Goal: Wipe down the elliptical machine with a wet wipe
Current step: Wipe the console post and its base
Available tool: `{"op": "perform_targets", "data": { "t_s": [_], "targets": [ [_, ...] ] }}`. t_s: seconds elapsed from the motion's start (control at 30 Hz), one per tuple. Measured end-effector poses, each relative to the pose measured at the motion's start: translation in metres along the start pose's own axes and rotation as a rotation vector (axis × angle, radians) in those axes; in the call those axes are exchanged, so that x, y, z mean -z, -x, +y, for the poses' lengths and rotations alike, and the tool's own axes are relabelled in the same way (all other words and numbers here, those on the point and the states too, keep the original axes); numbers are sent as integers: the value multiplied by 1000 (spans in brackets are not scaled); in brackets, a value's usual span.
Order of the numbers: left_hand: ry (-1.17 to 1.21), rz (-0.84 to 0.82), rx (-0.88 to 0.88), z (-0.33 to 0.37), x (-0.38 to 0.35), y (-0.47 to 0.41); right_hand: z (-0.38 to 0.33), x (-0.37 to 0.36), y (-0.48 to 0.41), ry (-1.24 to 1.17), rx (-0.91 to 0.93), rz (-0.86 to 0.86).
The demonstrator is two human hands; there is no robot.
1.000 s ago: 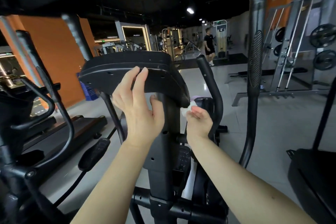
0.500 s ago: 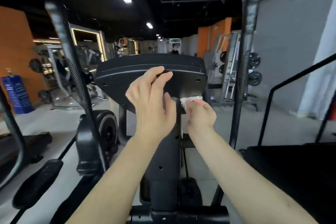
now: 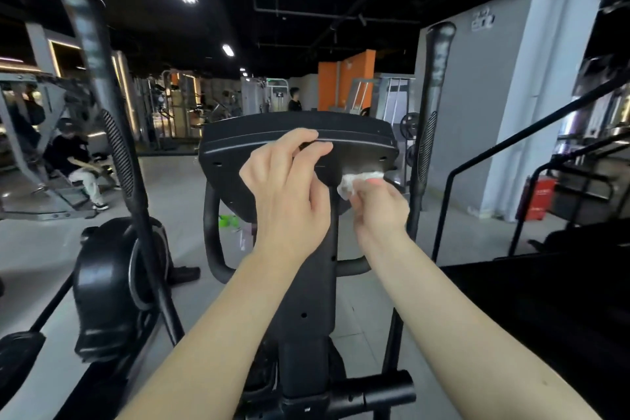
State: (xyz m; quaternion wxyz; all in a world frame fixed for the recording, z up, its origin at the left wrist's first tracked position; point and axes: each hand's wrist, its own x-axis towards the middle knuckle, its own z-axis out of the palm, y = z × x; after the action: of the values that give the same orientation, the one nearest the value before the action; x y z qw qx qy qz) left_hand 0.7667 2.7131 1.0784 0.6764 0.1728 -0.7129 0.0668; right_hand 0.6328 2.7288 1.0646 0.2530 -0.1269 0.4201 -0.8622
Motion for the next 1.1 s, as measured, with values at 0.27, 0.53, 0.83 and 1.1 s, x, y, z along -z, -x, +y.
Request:
{"op": "perform_targets", "data": {
  "t_s": [0.27,0.53,0.83,1.1],
  "targets": [
    [74,10,44,-8,27,-1,-29,-11,33,-124,232,-155],
    [76,-26,62,-20,47,-2,-10,-20,26,57,190,33],
    [-7,31,110,-33,55,-9,-5,-31,57,25,802,0],
    [-159,85,179,-50,55,-3,24,-47,72,317,961,-210]
  ]
}}
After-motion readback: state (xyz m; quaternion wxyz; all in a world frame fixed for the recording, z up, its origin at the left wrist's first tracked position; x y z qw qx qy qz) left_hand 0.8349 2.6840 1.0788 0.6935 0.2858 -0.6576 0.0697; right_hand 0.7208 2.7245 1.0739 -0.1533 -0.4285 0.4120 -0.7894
